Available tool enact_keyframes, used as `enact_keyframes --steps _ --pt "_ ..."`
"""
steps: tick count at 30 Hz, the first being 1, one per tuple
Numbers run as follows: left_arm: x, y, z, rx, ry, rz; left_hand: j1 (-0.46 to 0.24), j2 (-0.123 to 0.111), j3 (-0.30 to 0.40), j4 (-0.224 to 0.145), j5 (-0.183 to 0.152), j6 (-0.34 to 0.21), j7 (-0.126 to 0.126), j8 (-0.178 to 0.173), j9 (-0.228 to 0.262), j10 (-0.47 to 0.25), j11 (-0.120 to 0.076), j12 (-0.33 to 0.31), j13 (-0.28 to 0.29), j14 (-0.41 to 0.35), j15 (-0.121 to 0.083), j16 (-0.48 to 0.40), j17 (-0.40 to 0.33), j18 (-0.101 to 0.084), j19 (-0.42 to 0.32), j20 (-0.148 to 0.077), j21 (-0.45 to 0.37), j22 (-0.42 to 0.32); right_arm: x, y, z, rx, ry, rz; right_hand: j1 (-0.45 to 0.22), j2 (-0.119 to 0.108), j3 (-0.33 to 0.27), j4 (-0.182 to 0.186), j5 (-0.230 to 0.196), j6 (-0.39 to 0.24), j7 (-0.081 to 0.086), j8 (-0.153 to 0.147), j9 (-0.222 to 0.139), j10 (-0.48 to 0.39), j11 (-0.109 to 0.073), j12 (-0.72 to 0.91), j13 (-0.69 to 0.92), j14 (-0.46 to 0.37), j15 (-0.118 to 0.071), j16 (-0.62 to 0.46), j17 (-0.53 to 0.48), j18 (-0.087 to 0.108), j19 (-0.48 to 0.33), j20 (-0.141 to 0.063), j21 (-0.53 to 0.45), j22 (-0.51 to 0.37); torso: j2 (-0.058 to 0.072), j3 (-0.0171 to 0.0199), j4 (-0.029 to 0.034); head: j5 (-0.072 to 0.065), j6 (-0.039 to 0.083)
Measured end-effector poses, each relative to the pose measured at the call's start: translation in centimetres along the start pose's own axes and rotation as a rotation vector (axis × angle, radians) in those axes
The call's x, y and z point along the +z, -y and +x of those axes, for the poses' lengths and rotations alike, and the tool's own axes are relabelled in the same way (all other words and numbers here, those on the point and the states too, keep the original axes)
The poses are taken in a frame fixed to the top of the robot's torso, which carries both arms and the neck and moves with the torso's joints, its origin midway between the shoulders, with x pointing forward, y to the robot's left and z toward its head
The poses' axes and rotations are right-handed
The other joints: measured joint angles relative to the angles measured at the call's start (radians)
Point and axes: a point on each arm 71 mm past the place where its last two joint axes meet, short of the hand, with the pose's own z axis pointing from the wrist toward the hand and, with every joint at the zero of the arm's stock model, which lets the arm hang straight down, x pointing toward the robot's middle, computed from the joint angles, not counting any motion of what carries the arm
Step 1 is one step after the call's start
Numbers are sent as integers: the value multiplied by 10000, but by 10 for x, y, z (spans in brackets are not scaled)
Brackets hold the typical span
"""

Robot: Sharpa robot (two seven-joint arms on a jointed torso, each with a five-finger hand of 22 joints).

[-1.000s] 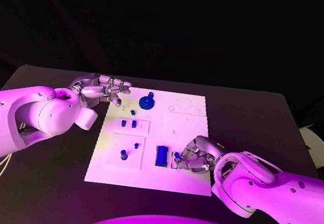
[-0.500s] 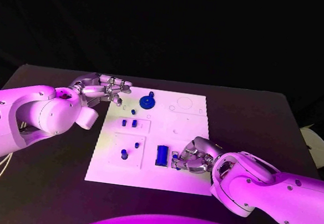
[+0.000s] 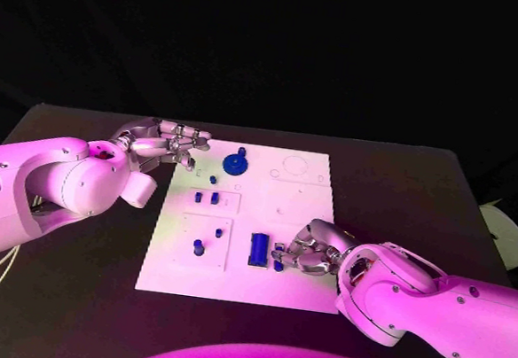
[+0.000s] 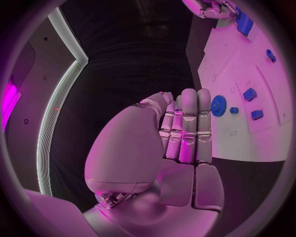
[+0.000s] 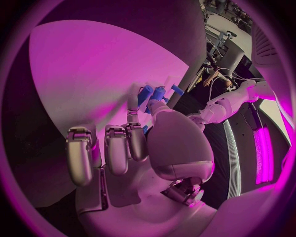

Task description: Assemble the parts on the task board

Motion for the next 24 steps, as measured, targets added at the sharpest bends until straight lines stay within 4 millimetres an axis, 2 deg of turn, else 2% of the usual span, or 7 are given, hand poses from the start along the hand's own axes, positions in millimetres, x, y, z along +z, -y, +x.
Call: enact_keyframes --steps 3,17,22,24 --pt "0 0 0 0 -2 -2 0 0 0 0 0 0 0 0 -2 0 0 0 0 0 0 0 0 0 0 0 0 0 0 0 0 -2 13 -3 -12 12 -94 -13 -207 0 0 0 1 0 0 0 0 0 0 0 0 0 0 0 0 0 0 0 -1 -6 7" --pt "-1 0 -1 0 4 -13 0 0 0 0 0 0 0 0 -8 0 0 0 -1 0 0 0 1 0 0 0 1 0 -9 -1 -3 -99 189 -258 0 8 -207 -71 -207 -2 -1 -1 -10 0 0 0 -1 -1 1 -1 0 0 0 0 -6 -1 -1 2 -4 -6 21" --pt "-1 0 -1 1 13 -19 0 0 0 0 0 0 0 0 -8 0 0 0 -1 0 0 0 2 0 0 0 1 0 -15 -1 -5 -211 187 -431 320 -106 -351 -133 -324 -1 -1 -1 5 0 1 0 -1 0 1 -1 -1 0 0 0 -7 -2 -3 5 -11 -19 21" --pt "-1 0 -1 1 14 -21 0 0 0 0 0 0 0 0 -8 0 0 0 -1 0 0 0 2 0 0 0 1 0 -17 0 -5 -268 146 -484 369 -61 -375 -120 -324 -1 -1 -1 4 0 1 0 -1 -1 1 -1 -1 1 0 0 -7 -2 -3 4 -16 -23 33"
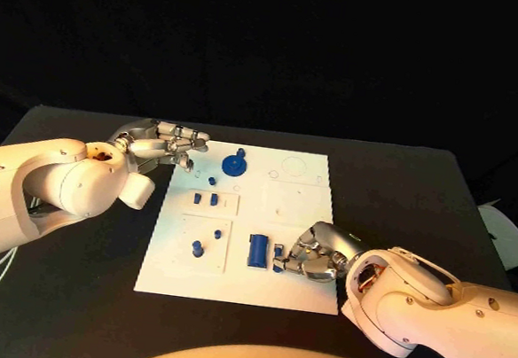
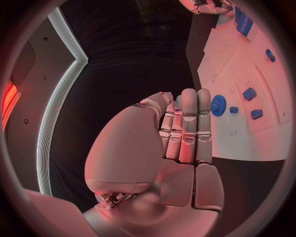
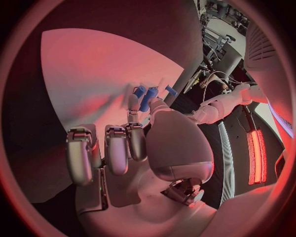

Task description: Assemble the parts on the task board

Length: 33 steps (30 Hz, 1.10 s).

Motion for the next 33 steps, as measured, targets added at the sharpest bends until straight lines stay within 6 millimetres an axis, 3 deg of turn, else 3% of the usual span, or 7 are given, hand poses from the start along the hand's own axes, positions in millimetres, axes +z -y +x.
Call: enact_keyframes --steps 19,33 --pt "0 0 0 0 -10 -14 0 0 0 0 0 0 0 0 1 0 -1 0 0 0 0 0 1 1 0 0 -42 -15 -3 2 5 -523 -349 -225 192 -47 -64 -47 0 0 0 0 8 0 0 0 0 0 0 0 7 0 0 1 0 7 1 -5 18 11 -14" --pt "0 0 0 -2 -27 -28 0 0 26 -26 0 0 0 -1 -4 1 -1 6 -1 0 0 0 -7 0 0 0 -42 -14 4 6 4 -671 -196 -134 362 123 -120 9 41 0 0 1 17 0 1 40 0 0 1 0 5 0 0 1 38 5 7 -9 31 27 -30"
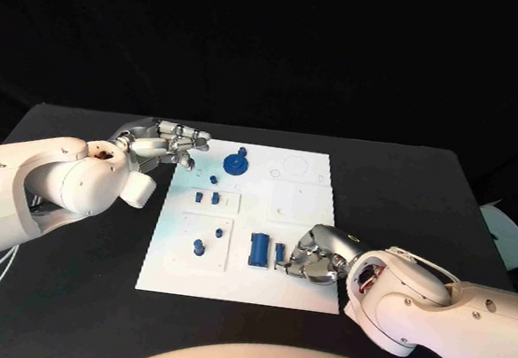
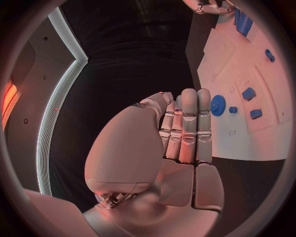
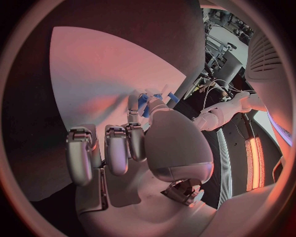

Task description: Assemble the parts on the task board

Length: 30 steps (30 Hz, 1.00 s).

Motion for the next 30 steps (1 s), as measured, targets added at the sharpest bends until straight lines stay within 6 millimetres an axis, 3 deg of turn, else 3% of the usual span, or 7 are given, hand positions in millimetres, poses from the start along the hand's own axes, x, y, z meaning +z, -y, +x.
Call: enact_keyframes --steps 5,28,30 --pt "0 0 0 0 -4 -7 0 0 0 0 0 0 0 0 -4 0 0 31 0 0 0 0 0 0 0 0 0 0 6 2 0 -103 115 63 121 37 0 0 1 0 0 0 0 2 -73 0 0 0 0 0 0 0 0 0 0 -1 -3 -1 -3 6 -5" --pt "1 0 0 -2 -27 -25 0 0 0 0 0 0 0 0 -3 0 0 30 6 0 0 0 2 0 0 0 1 1 10 -2 -5 -238 472 -166 318 0 -128 -9 -95 0 0 1 7 2 -73 -74 0 0 0 0 -2 0 0 0 -14 -3 -9 7 -22 11 37" --pt "1 -1 0 0 -20 -35 0 0 0 0 0 0 0 0 -3 -22 -22 31 6 0 0 0 -5 0 0 0 1 -5 10 -2 -11 -171 613 -251 330 -13 -238 14 -95 -158 72 -54 -11 2 -73 -238 1 0 0 -20 -3 0 0 0 -211 -3 -15 8 -26 11 51"
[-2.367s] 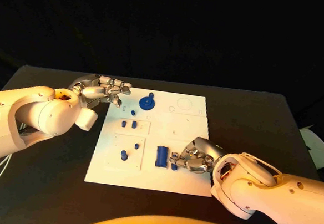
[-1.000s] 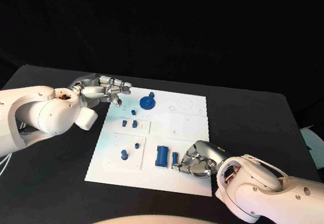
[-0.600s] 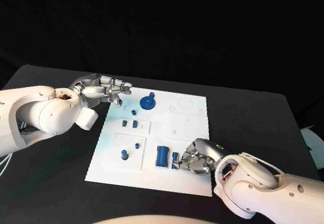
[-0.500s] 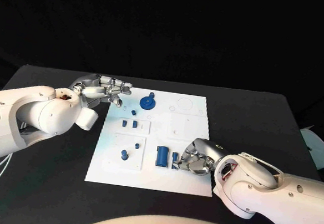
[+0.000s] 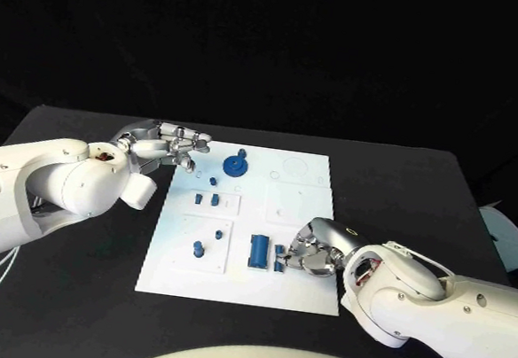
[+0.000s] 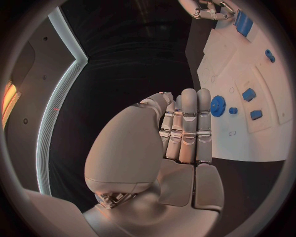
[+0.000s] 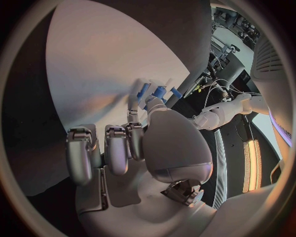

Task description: Assemble the parts on the task board

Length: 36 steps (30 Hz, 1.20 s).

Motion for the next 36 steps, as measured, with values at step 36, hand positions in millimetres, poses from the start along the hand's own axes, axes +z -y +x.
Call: enact_keyframes --steps 36 --pt "54 -24 -12 -1131 1755 1156 -408 619 -3211 571 -118 -1893 -530 -525 -434 -2200 807 -1810 -1183 -3434 1679 -8416 -4344 -234 -3216 1715 -7323 -5245 122 47 -117 8586 2284 -1888 2438 188 1082 -1059 -1885 -1555 1607 -2462 -2994 -3770 1912 -13372 -11828 -3786 2115 -14458 -11276 1557 -5288 2040 -14703 -6582 -1188 -117 -242 355 1771"
